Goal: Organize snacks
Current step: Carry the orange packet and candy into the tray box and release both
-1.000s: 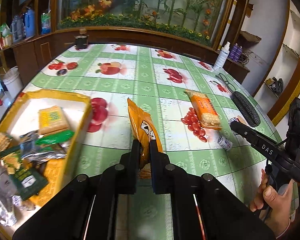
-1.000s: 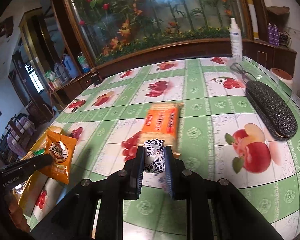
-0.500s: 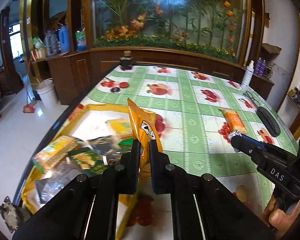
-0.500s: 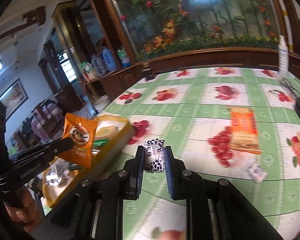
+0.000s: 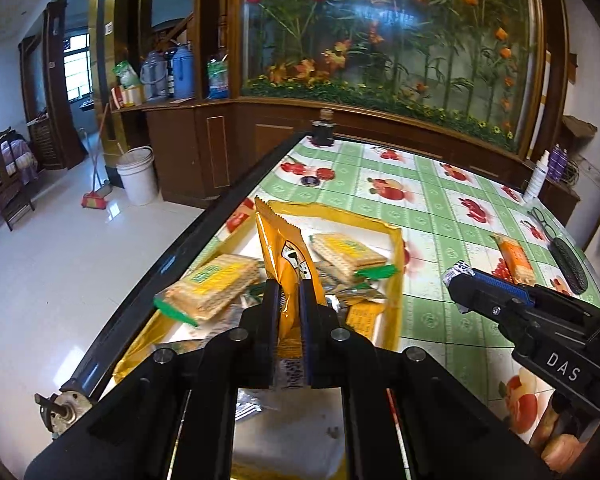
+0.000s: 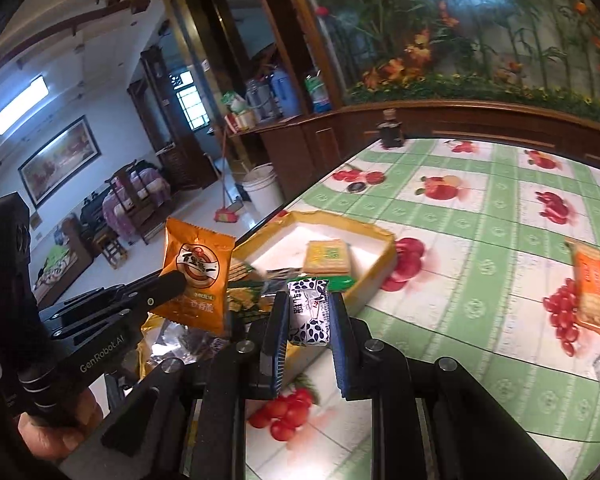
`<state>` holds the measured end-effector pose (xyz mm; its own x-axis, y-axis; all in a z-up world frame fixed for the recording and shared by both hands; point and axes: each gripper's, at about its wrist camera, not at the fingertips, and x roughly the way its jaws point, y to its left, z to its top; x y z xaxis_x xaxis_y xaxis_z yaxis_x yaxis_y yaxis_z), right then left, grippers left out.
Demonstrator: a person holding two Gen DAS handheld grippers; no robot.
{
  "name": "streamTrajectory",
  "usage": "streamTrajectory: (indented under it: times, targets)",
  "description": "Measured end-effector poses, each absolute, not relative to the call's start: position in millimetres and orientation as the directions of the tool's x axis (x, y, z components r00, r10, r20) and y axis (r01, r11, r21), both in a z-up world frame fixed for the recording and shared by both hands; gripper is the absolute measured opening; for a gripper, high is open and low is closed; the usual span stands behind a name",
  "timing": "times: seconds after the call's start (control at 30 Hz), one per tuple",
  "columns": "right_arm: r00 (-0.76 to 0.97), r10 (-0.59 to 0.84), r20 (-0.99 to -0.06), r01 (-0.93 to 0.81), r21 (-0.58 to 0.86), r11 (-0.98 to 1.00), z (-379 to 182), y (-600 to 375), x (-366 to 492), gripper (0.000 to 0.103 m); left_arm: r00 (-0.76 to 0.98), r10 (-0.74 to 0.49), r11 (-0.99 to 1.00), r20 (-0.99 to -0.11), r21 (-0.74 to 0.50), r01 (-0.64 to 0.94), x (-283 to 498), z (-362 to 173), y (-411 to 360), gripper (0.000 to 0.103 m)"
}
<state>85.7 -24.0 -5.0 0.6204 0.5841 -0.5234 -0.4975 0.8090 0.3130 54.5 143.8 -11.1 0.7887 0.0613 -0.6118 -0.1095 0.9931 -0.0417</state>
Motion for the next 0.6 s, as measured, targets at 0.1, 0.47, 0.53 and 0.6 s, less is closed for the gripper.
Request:
streamTrajectory:
  times: [0.1, 0.47, 0.53, 0.6]
  targets:
    - [0.599, 0.598, -0.532, -0.524, 0.304, 0.796, -7, -3, 87, 0.019, 0.783, 0.071, 0.99, -0.618, -0.051, -0.13, 53, -16, 155, 0.007]
    - [0.563, 0.609, -0.558, -0.563, 0.281, 0.777, -14, 35, 98, 0.019, 0.77, 0.07, 0.982, -0.634, -0.09, -0.164, 51, -27, 181, 0.007]
    - [0.561, 0.608, -0.562, -0.563, 0.279, 0.778, -16, 38, 102, 0.019, 0.77, 0.064, 0.982, -0.635, -0.098, -0.163, 51, -29, 183, 0.007]
    - [0.558, 0.607, -0.566, -0.563, 0.279, 0.778, -17, 41, 104, 0.019, 0.77, 0.06, 0.982, -0.635, -0.102, -0.16, 51, -29, 184, 0.007]
